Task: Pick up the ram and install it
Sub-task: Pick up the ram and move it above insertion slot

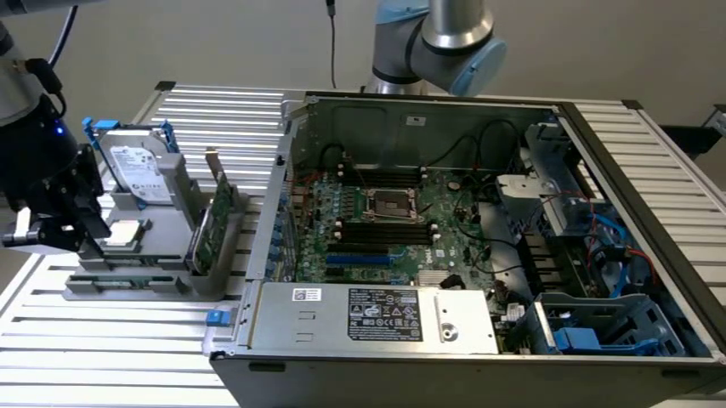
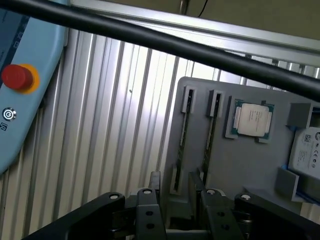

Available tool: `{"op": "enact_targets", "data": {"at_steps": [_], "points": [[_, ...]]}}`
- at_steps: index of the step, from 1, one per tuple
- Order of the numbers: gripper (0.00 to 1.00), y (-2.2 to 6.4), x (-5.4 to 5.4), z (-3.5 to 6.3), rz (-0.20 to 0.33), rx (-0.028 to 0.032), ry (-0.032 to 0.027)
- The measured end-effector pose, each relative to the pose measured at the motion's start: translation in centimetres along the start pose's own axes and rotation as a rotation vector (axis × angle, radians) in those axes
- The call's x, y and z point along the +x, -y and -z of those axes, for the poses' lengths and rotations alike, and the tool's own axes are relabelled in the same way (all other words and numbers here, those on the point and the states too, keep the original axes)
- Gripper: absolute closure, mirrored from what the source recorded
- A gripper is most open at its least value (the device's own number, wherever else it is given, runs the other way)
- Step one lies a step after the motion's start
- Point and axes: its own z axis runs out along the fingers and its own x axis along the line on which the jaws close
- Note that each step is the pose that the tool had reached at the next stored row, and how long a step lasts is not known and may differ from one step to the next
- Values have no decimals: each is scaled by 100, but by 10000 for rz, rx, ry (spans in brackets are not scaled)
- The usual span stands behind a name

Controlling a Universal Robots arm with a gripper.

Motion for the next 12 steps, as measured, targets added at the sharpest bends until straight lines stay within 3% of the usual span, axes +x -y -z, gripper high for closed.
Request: {"op": "enact_targets", "data": {"at_steps": [12], "points": [[64,12,-73,-219,-69,2,2]]}}
